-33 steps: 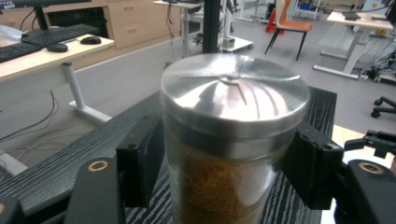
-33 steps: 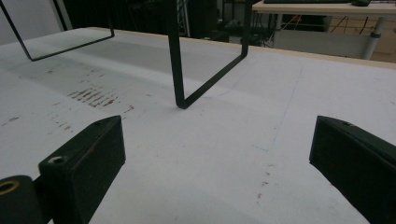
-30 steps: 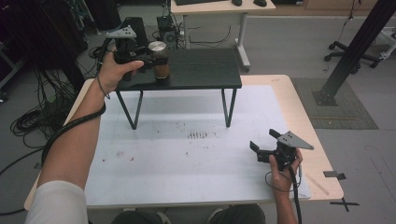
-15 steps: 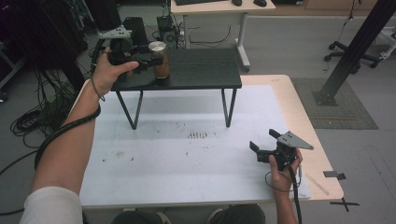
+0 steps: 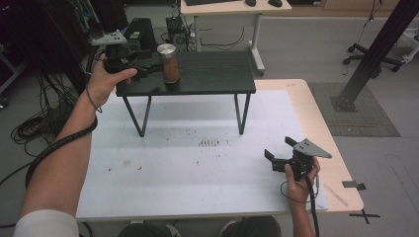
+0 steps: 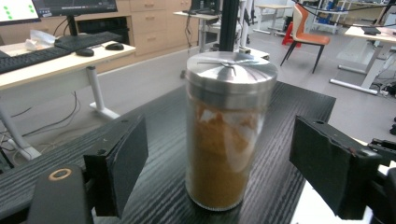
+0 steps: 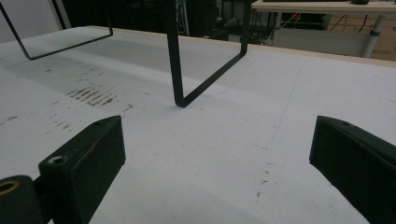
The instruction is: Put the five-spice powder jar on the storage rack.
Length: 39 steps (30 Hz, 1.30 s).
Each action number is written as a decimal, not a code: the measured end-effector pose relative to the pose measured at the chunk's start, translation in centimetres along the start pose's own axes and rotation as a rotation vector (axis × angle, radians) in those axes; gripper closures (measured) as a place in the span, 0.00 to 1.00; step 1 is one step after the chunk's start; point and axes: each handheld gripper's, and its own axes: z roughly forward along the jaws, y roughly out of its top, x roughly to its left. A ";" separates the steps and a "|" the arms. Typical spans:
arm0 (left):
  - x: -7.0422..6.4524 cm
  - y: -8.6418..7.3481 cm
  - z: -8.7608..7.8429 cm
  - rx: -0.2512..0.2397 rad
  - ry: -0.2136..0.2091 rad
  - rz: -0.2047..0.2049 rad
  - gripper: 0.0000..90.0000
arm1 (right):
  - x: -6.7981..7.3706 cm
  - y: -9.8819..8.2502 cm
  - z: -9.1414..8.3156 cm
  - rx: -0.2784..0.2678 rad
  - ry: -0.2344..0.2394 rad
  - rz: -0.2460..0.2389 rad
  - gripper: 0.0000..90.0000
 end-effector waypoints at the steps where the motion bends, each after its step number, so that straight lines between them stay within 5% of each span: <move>1: -0.1 -0.1 -0.2 -0.001 0.001 0.000 0.21 | 0.0 0.0 0.0 0.001 0.000 0.001 0.04; 18: -1.9 -1.3 -2.4 -0.039 -0.016 -0.020 0.17 | 0.0 -0.1 0.1 0.009 0.001 0.003 0.04; 39: -4.3 -2.3 -4.4 -0.060 -0.052 0.004 0.16 | -0.1 -0.1 0.1 0.012 -0.007 0.008 0.04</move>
